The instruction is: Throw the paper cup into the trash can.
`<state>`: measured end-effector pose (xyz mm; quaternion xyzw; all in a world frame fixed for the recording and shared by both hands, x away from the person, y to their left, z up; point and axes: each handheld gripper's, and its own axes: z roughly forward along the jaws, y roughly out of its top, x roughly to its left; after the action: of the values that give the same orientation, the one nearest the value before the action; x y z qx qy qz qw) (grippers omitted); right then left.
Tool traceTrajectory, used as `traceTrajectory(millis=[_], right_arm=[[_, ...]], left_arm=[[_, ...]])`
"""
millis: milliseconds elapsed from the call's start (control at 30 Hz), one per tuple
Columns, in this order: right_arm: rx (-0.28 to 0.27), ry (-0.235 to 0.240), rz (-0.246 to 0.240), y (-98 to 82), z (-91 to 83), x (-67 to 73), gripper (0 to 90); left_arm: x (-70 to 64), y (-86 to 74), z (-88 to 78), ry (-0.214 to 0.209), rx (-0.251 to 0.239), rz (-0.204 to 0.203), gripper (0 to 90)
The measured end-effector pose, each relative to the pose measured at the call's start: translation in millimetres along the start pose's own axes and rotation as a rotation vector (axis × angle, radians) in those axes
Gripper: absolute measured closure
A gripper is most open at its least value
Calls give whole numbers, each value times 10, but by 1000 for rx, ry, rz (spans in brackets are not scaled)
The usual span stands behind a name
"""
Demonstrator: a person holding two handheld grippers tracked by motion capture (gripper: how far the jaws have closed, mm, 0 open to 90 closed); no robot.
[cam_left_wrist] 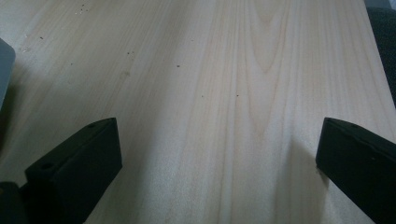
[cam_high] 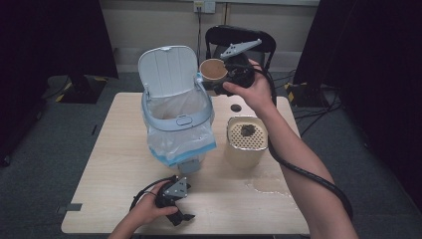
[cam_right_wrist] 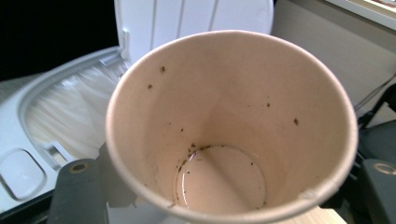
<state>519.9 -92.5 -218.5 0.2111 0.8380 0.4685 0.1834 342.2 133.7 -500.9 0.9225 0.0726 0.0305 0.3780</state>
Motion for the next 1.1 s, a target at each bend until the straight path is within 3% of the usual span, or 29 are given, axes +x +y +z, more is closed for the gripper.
traceTrajectory(millis=[600, 1100], right_arm=[[0, 56, -33, 140, 199, 221, 271], [13, 110, -40, 155, 394, 386, 271]], left_arm=[[0, -1, 1, 0, -1, 1, 0], [0, -1, 2, -2, -3, 0, 0]])
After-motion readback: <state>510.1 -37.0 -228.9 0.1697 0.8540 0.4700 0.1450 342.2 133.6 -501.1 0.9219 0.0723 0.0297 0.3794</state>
